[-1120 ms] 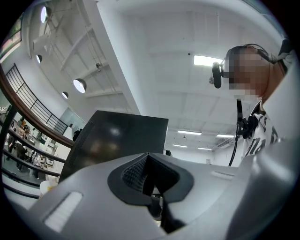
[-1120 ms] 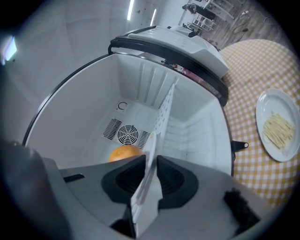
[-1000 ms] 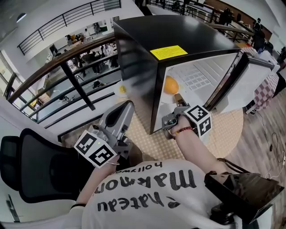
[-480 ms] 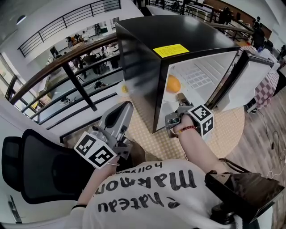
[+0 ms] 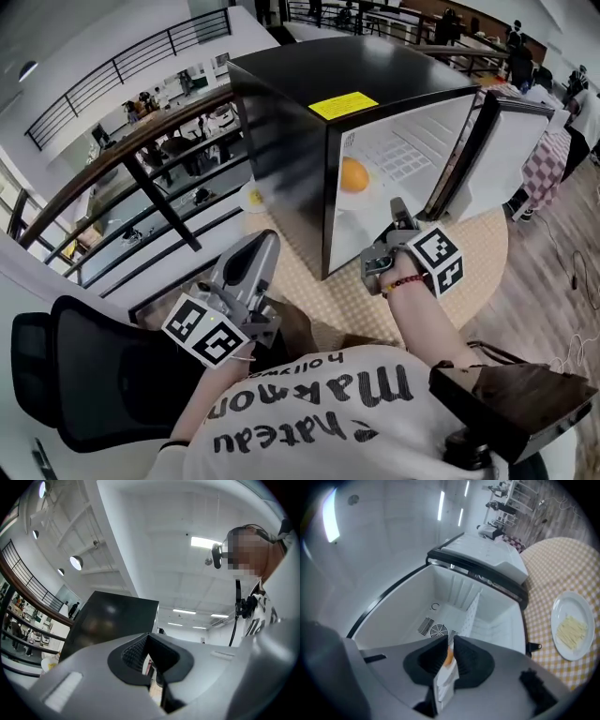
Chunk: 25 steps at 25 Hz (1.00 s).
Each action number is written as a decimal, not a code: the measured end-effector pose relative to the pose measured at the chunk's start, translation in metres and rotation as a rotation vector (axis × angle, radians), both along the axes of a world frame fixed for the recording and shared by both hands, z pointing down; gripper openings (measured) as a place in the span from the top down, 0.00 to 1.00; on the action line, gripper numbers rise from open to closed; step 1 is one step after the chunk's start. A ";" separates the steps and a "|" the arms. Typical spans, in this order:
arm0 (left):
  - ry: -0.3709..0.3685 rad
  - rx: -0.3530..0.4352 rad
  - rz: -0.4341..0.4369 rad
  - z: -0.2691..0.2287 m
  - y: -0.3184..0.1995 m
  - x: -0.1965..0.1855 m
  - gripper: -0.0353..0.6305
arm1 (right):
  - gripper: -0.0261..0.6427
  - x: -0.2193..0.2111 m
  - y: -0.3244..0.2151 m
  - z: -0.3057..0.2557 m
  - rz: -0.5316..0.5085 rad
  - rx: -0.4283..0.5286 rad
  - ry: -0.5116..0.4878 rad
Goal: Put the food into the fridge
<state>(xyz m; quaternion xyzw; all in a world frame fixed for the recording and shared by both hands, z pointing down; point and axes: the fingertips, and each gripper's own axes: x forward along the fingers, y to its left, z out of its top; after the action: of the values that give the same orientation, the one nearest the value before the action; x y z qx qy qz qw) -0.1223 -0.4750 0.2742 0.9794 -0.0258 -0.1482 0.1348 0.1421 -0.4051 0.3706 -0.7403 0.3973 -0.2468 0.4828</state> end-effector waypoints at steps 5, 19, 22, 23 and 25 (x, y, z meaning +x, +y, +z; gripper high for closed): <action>0.006 -0.018 -0.007 0.015 0.000 -0.008 0.94 | 0.93 -0.013 0.024 -0.010 -0.017 0.011 0.103; -0.013 0.058 -0.076 -0.011 0.037 0.002 0.94 | 0.94 -0.035 0.064 -0.086 -0.246 -0.273 0.865; -0.033 0.028 -0.085 -0.009 0.054 0.015 0.94 | 0.94 -0.029 0.081 -0.086 -0.293 -0.331 0.924; -0.034 0.024 -0.090 -0.009 0.061 0.019 0.94 | 0.94 -0.028 0.087 -0.086 -0.308 -0.343 0.943; -0.031 0.023 -0.106 -0.009 0.076 0.027 0.94 | 0.94 -0.027 0.099 -0.086 -0.343 -0.354 0.976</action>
<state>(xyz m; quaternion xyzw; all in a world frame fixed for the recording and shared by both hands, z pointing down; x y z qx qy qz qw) -0.0958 -0.3991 0.2652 0.9804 -0.0779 -0.1400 0.1149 0.1150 -0.3059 0.2851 -0.7636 0.6424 -0.0130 0.0632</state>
